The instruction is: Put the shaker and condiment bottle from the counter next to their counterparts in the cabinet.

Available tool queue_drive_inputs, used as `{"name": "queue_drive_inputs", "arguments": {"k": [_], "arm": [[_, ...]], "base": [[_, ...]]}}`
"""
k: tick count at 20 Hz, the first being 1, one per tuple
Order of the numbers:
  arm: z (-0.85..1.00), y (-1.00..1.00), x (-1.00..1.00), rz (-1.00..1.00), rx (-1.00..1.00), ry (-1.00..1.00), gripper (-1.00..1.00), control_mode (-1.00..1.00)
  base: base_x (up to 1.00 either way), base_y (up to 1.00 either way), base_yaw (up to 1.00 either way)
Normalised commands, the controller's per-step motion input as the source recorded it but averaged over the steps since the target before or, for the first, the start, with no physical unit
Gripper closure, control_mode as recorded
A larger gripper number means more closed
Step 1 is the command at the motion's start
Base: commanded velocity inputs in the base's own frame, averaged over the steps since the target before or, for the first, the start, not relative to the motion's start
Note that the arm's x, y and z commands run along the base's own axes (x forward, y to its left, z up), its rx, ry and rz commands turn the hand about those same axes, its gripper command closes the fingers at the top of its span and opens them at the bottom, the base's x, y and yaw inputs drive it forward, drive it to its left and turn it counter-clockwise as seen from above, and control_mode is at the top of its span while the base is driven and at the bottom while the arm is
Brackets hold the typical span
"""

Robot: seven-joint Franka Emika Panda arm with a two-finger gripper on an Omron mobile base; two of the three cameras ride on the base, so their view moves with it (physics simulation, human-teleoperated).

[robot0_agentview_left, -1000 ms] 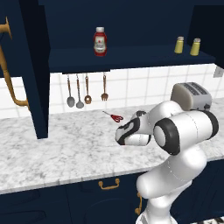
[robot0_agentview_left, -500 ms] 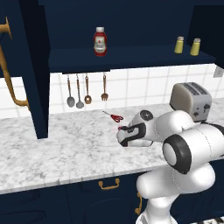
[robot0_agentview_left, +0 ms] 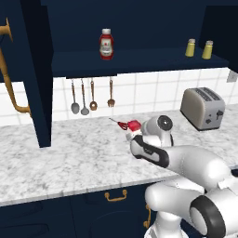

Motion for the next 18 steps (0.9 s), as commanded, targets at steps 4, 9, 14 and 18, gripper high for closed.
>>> {"name": "queue_drive_inputs", "arguments": {"k": [4,9,14,18], "arm": [[0.71,0.00,-0.31,0.00,0.00,-0.16,1.00,-1.00],[0.75,0.00,-0.45,0.00,0.00,-0.19,1.00,-1.00],[0.83,0.00,-0.41,0.00,0.00,-0.20,1.00,-1.00],[0.85,0.00,-0.23,0.00,0.00,-0.18,1.00,-1.00]], "base": [[0.00,0.00,0.00],[0.00,0.00,0.00],[0.00,0.00,0.00],[0.00,0.00,0.00]]}}
